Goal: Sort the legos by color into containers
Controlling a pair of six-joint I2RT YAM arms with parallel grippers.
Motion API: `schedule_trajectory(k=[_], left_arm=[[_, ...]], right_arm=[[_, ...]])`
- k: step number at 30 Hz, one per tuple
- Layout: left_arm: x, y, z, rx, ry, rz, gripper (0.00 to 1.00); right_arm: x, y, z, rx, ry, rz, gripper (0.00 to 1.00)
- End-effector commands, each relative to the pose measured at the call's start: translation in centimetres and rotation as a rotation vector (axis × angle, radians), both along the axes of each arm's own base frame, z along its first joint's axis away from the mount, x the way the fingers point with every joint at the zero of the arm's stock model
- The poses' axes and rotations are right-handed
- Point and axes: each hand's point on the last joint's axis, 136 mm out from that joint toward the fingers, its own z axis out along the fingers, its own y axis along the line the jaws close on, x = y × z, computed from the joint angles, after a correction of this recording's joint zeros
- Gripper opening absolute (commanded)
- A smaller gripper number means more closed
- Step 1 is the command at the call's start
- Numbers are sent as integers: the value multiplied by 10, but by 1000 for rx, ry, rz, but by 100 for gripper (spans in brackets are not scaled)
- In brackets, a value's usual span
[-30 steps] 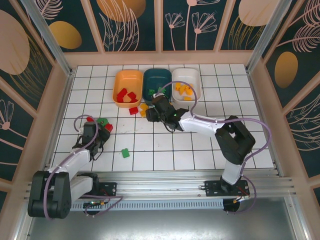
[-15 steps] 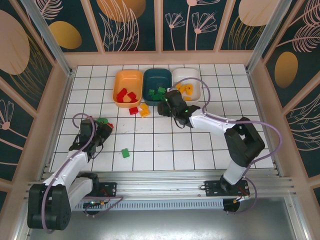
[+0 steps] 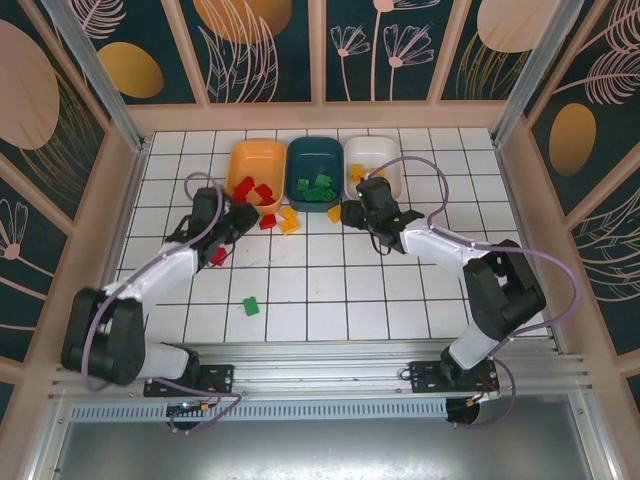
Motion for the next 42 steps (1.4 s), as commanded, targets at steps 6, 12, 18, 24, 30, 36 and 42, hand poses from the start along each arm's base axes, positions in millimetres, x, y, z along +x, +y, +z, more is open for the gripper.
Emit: schedule_trajectory(k=[6,12,18,24,30,36,42], left_arm=[[95,-83,23,-25,-107,-178,23],[140,-116,-6,7,-57,-241,26],[164,-134,-13,23,-43,-288,38],[171,-149,15,1,-93,-341,74],[153,-146,74,-12,-195,-374,83],[93,-110,95,9,-249,-326,84],[22,-66,78,-3,-239,-247,87]], right_arm=[[-2,-29,12,54,-20,-60,61],[-2,-41,16,35,-24,-70,61],[-1,-37,18,36,-19,-43,64],[3,-26,12,22,2,2,67],[11,6,0,-60,-6,111,68],[24,35,-25,-157,9,173,68],[38,44,-50,-227,47,201,67]])
